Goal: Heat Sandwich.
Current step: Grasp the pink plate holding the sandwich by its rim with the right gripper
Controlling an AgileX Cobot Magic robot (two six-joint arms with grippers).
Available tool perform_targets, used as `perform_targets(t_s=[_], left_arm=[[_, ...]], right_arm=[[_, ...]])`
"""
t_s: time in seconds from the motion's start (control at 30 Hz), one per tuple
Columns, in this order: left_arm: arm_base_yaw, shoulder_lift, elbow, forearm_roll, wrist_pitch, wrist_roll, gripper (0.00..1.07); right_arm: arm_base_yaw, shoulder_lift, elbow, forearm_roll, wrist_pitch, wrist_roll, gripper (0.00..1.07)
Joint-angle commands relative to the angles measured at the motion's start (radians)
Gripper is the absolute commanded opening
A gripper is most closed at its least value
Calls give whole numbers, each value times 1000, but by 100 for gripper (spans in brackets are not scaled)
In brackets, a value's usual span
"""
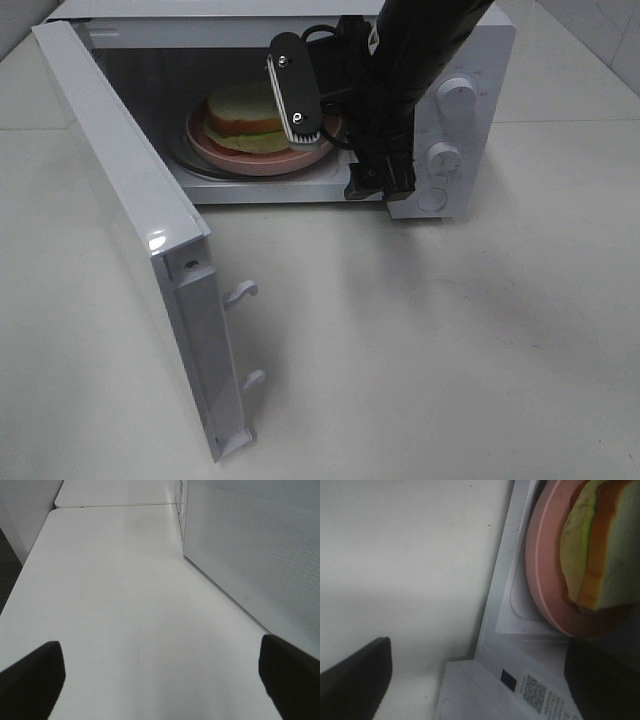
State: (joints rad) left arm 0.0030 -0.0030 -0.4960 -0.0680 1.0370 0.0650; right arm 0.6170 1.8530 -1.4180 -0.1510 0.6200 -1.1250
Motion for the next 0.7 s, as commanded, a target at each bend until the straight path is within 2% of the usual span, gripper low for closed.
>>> perform_targets(t_s=[0.03,0.23,0.7], left_arm=[[5,-27,3,-4,-8,1,100],[5,-27,3,-4,-8,1,100],[5,-27,3,-4,-8,1,100]], right_arm=[[4,32,-18,-2,-39,4,89],[4,118,-63,-2,-120,4,88],[4,257,-193,2,-140,5,85]])
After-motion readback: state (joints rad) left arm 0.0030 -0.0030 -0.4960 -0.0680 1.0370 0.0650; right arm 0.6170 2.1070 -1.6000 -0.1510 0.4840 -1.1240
